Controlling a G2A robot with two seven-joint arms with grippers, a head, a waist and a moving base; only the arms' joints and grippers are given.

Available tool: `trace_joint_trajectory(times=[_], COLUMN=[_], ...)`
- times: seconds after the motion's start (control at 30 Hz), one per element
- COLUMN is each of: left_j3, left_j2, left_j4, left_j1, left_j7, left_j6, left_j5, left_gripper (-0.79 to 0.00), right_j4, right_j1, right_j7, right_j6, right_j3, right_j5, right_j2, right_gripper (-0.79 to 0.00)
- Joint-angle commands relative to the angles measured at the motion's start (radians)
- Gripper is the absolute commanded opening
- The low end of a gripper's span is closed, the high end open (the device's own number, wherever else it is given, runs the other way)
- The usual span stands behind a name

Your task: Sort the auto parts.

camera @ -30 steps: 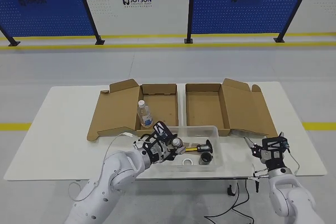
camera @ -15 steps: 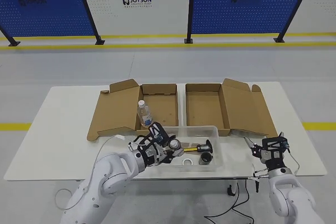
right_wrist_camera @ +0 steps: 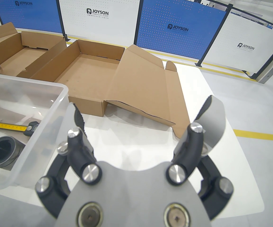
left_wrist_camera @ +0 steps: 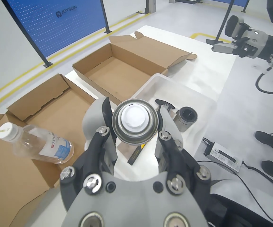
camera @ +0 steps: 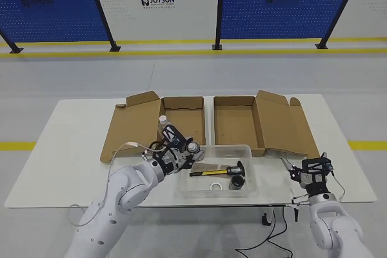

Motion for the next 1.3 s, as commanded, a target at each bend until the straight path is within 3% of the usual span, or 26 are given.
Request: trace_joint_trajectory(times=[0.0,0.23,0.57,0.93,1.27], left_j3=[0.015,0.084,0.198,0.297,0.355], left_j2=[-0.005,-0.028,-0.078,-0.134,-0.177], left_j4=[0.032,0.153,0.41,0.654,0.824], left_j1=[-0.028,-0.124,-0.278,-0.428,-0.49], left_j7=[0.025,0.098,0.198,0.231,0.261], left_j6=[0.025,0.105,0.229,0.257,0.26], left_j5=[0.009,0.04,0.084,0.11,0.121], left_gripper=[-0.785,-0.785,-0.785,-0.785,-0.785], right_j4=[0.0,0.0,0.0,0.0,0.0], right_j1=[0.0,0.0,0.0,0.0,0.0], right_j7=[0.0,0.0,0.0,0.0,0.0], right_j6=[0.0,0.0,0.0,0.0,0.0], right_j3=[0.0,0.0,0.0,0.0,0.0], right_j5=[0.0,0.0,0.0,0.0,0.0], right_j2=[0.0,0.0,0.0,0.0,0.0], right_gripper=[0.0,0.0,0.0,0.0,0.0])
